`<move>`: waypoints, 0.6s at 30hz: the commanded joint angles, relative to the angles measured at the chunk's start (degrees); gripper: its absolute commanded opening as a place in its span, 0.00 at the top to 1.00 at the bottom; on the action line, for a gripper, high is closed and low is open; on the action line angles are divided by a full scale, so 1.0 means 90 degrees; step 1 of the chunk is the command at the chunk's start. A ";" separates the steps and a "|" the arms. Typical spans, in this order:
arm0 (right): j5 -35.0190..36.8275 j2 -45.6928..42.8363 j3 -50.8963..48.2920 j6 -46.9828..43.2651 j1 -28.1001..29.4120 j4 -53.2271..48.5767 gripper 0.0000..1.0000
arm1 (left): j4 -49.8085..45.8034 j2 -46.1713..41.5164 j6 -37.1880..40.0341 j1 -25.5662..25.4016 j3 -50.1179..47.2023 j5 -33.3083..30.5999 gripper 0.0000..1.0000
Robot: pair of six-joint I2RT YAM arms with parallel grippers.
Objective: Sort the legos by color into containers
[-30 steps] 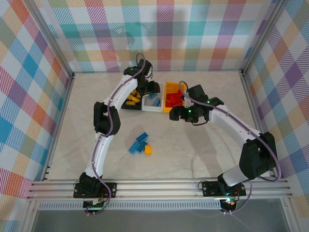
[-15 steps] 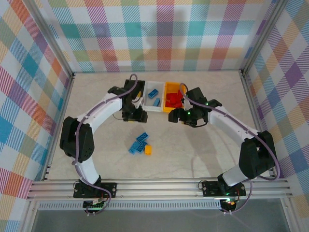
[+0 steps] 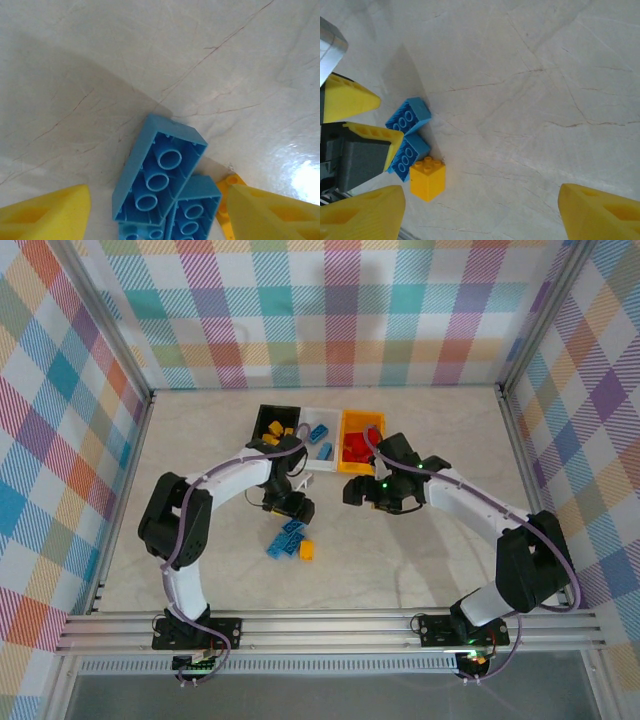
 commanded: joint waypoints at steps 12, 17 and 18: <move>0.0083 -0.0021 0.0062 0.0053 0.0037 0.0109 0.19 | 0.0140 0.0772 0.0210 -0.0139 0.0221 -0.0110 0.29; 0.0100 0.0068 0.0270 -0.0095 0.0036 -0.0023 0.19 | 0.0205 0.0996 0.0100 -0.0135 0.0293 -0.0332 0.46; 0.0111 0.0068 0.0290 -0.0115 0.0035 -0.0040 0.19 | 0.0205 0.1018 0.0056 -0.0130 0.0310 -0.0412 0.51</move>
